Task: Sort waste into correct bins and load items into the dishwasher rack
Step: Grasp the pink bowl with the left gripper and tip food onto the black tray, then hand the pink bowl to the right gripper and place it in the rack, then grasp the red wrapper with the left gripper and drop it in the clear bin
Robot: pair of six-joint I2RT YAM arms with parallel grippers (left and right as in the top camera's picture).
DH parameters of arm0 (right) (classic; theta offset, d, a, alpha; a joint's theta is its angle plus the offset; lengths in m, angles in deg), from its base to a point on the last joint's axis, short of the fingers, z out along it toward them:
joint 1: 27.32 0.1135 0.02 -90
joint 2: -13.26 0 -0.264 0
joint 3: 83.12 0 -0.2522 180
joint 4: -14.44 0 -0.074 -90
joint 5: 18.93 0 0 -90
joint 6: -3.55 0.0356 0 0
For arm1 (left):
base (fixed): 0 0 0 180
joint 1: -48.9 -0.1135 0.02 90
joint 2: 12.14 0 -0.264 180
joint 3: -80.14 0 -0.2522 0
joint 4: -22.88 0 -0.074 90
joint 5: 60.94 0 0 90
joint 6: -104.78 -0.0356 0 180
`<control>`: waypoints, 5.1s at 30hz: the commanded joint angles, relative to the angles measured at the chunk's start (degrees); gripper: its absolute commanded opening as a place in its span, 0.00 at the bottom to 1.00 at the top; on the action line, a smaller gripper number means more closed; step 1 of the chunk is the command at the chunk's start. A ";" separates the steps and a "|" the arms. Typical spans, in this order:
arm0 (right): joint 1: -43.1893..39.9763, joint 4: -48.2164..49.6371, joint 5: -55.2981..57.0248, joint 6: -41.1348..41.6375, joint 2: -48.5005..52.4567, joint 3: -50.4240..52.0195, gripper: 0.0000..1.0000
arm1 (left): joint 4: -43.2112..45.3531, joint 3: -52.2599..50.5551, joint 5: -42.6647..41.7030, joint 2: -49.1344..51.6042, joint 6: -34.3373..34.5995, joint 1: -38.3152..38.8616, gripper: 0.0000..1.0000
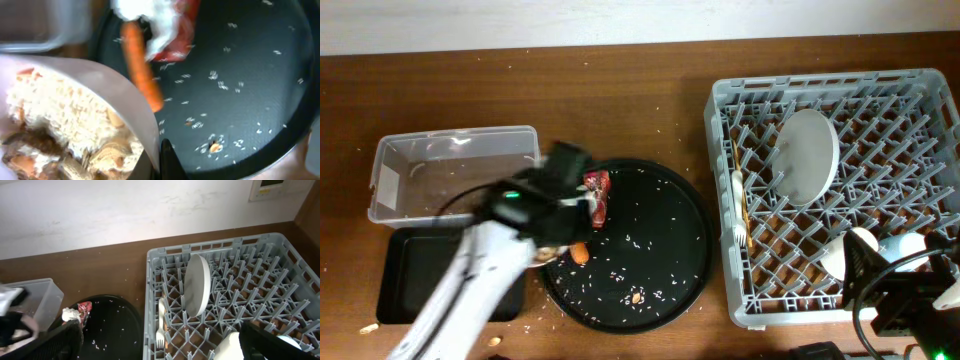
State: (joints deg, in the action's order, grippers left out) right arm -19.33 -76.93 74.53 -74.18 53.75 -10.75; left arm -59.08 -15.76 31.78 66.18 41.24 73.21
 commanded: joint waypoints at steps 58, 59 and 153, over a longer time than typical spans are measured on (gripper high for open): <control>0.26 4.20 0.20 0.24 0.00 -0.07 0.99 | -0.72 -37.38 -87.36 -10.32 -68.96 -85.44 0.00; 0.26 4.24 0.17 0.24 0.00 -0.07 0.99 | -1.84 -36.48 -87.36 -10.32 -68.98 -85.22 0.00; 0.26 -1.95 -4.98 0.26 0.00 0.07 0.99 | 27.32 -6.21 0.94 14.69 -12.70 3.13 0.70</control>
State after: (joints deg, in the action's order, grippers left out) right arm -19.33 -78.59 70.44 -74.18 53.83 -10.53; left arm -31.87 -20.74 26.62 77.94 32.12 75.18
